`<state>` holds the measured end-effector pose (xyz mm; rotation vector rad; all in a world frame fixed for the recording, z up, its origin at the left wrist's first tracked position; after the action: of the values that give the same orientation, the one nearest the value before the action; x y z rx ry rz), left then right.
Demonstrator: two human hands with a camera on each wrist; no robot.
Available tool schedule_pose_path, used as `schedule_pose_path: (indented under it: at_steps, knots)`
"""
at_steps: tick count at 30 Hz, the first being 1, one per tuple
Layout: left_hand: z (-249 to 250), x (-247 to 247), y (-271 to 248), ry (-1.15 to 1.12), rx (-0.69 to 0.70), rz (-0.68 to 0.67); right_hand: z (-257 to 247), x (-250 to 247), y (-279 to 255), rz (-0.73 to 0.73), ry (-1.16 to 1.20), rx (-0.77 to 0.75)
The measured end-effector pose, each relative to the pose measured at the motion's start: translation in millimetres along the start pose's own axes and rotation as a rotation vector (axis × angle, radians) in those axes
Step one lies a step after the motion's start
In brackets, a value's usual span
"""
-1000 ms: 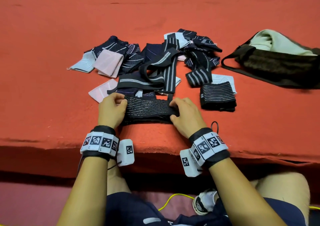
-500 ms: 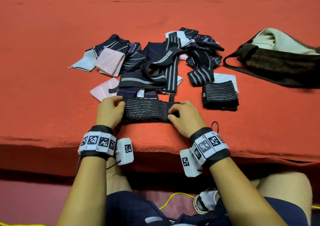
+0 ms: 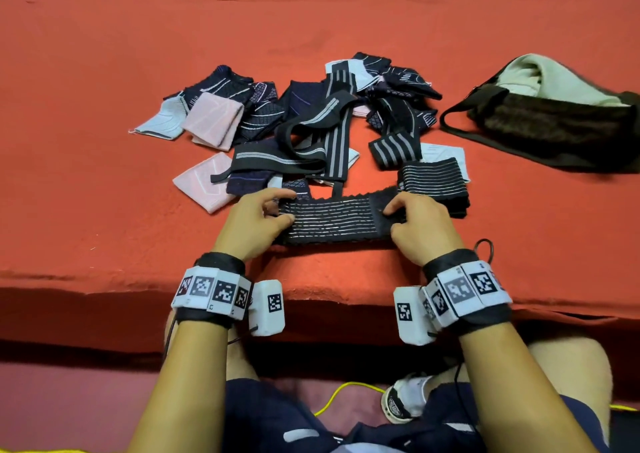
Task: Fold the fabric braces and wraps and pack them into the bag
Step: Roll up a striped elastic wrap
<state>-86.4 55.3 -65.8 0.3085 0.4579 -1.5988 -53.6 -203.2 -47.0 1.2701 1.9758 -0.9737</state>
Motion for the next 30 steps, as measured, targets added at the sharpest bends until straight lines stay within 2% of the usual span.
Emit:
schedule_pose_path:
  at_steps: [5, 8, 10, 13, 15, 16, 23, 30]
  knots:
    - [-1.6, 27.3, 6.9, 0.01, -0.019, -0.083, 30.6, -1.5, -10.0, -0.061, -0.002, 0.135]
    - [-3.5, 33.9, 9.6, 0.048, -0.019, -0.079, 26.4, -1.2, -13.7, 0.013, -0.1, 0.156]
    - [-3.0, 34.5, 10.5, 0.052, -0.024, -0.074, 5.8, 4.6, -14.4, 0.044, -0.118, 0.021]
    - [-4.3, 33.2, 10.9, 0.019, -0.029, -0.063, -31.3, 36.2, -11.7, -0.145, -0.104, -0.233]
    - [-6.7, 30.8, 10.0, 0.002, -0.025, -0.056, -40.9, 60.2, -8.7, -0.283, -0.148, -0.27]
    - [-8.1, 29.6, 9.4, -0.001, -0.024, -0.055, -39.7, 66.2, -6.6, -0.304, -0.164, -0.259]
    - [-14.2, 19.6, 10.3, -0.007, -0.031, -0.038, -11.6, 34.9, -1.4, -0.126, -0.075, -0.096]
    - [3.0, 18.0, 12.5, 0.046, 0.013, 0.068, -11.9, 43.0, 3.5, -0.182, -0.07, -0.145]
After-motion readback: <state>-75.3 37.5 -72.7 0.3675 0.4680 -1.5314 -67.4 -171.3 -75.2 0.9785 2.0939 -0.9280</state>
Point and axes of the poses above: each hand's wrist, its own y-axis towards the middle knuckle, its own x-axis out of the palm, z = x × y, the point moved 6 cm from there along y, towards the middle knuckle, and after that the axes turned 15 degrees about -z, right-handed, at the moved point
